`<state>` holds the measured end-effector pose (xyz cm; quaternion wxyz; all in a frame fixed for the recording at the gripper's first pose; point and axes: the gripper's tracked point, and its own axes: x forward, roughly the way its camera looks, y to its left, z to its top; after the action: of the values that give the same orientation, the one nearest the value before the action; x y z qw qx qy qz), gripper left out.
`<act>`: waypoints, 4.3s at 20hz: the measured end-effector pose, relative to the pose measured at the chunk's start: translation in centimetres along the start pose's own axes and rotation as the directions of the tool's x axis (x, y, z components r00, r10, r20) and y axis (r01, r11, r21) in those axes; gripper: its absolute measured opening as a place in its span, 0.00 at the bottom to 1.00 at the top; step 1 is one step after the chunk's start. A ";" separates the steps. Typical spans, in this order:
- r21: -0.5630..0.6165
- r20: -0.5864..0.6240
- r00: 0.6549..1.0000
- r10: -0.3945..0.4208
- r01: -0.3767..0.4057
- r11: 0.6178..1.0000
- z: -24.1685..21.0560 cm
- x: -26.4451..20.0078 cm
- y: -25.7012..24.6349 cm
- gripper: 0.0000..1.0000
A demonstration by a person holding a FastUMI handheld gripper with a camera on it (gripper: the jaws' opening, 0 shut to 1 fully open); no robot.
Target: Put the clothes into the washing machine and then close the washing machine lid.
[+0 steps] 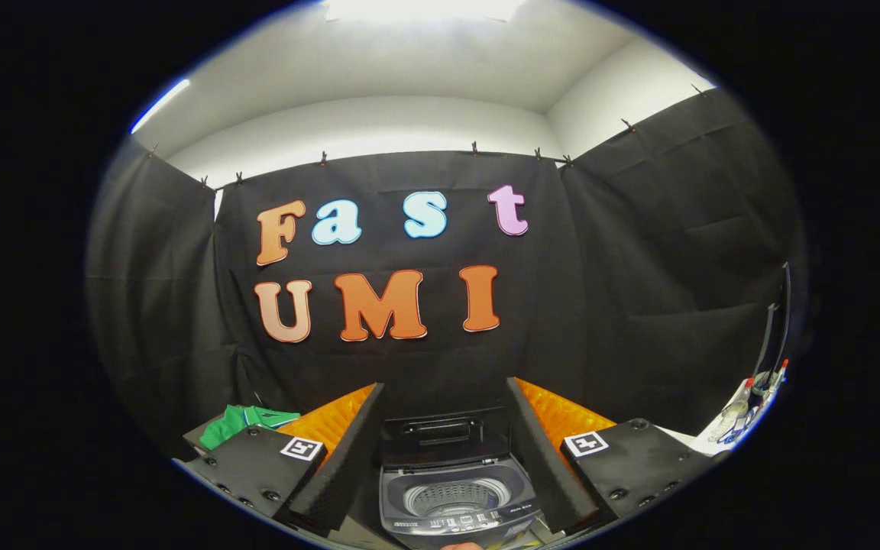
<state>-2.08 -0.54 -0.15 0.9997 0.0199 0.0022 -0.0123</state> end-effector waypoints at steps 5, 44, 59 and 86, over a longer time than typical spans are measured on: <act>0.015 -0.004 1.000 -0.014 0.014 1.000 0.0 -0.4 -0.4 0.99; 0.158 -0.564 0.712 0.419 -0.405 0.900 -26.0 15.8 44.9 0.97; 0.050 -0.664 0.644 0.381 -0.469 0.882 -32.1 14.9 44.5 0.96; 0.379 -0.257 0.721 0.644 -0.538 0.753 -21.9 15.1 41.6 0.15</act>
<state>13.94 41.52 -20.45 0.9174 0.1612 0.1831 0.3142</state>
